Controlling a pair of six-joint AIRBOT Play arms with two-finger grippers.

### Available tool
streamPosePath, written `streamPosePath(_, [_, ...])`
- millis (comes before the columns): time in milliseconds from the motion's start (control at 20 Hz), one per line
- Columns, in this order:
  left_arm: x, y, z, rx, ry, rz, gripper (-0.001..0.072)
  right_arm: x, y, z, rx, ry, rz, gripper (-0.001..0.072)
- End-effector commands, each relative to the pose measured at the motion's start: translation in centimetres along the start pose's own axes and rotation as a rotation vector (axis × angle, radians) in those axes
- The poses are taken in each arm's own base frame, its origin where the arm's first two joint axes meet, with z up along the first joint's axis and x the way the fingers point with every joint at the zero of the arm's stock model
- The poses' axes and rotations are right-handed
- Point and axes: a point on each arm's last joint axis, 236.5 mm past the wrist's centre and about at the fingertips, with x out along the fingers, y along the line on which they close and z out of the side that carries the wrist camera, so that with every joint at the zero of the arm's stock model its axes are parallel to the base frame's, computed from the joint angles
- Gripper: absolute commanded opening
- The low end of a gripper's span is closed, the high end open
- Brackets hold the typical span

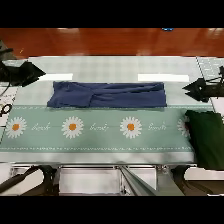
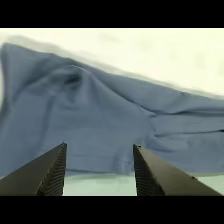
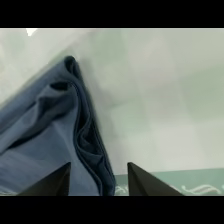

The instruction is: Fold the shirts.

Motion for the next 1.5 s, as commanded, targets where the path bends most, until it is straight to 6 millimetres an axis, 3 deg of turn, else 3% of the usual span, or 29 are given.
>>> streamPosePath(0, [-0.9,-1.8,-4.7,0.042,-0.121,0.013,0.0504,3.0,-0.9,-2.2,0.026,0.050,0.007,0.0418])
streamPosePath(150, [0.7,-2.6,-8.2,0.034,-0.051,-0.013,0.0504,6.4,0.3,-3.2,0.031,0.118,0.033,0.0419])
streamPosePath(600, [3.4,-3.7,-9.4,-0.091,0.029,-0.089,0.0503,13.6,4.5,-5.7,-0.036,0.277,0.037,0.0394])
streamPosePath(700, [3.6,-3.8,-9.5,-0.101,0.035,-0.095,0.0504,13.9,6.2,-5.5,-0.093,0.277,0.049,0.0096])
streamPosePath(750, [3.7,-3.8,-9.5,-0.102,0.036,-0.095,0.0501,13.6,7.3,-5.3,-0.137,0.282,0.066,0.0025])
streamPosePath(800, [3.7,-3.8,-9.6,-0.098,0.038,-0.095,0.0395,13.0,8.3,-5.0,-0.164,0.275,0.073,0.0025])
streamPosePath(850, [3.7,-3.9,-9.6,-0.079,0.039,-0.100,0.0055,12.1,9.2,-4.6,-0.195,0.257,0.075,0.0025])
streamPosePath(900, [3.8,-4.3,-9.4,-0.058,0.028,-0.110,0.0021,10.9,10.0,-4.2,-0.228,0.236,0.072,0.0025])
streamPosePath(1050, [5.2,-6.8,-9.1,-0.041,0.040,-0.159,0.0020,6.0,12.3,-4.5,-0.365,0.200,0.032,0.0025])
streamPosePath(1150, [7.6,-9.8,-9.8,0.038,0.089,-0.190,0.0020,2.7,13.5,-4.9,-0.439,0.149,-0.015,0.0025])
streamPosePath(1300, [13.1,-14.2,-11.7,0.163,0.221,-0.220,0.0020,-1.4,15.2,-7.1,-0.485,0.082,-0.025,0.0025])
streamPosePath(1450, [18.5,-19.2,-15.4,0.146,0.408,-0.245,0.0019,-4.6,16.0,-10.4,-0.500,0.040,-0.028,0.0025])
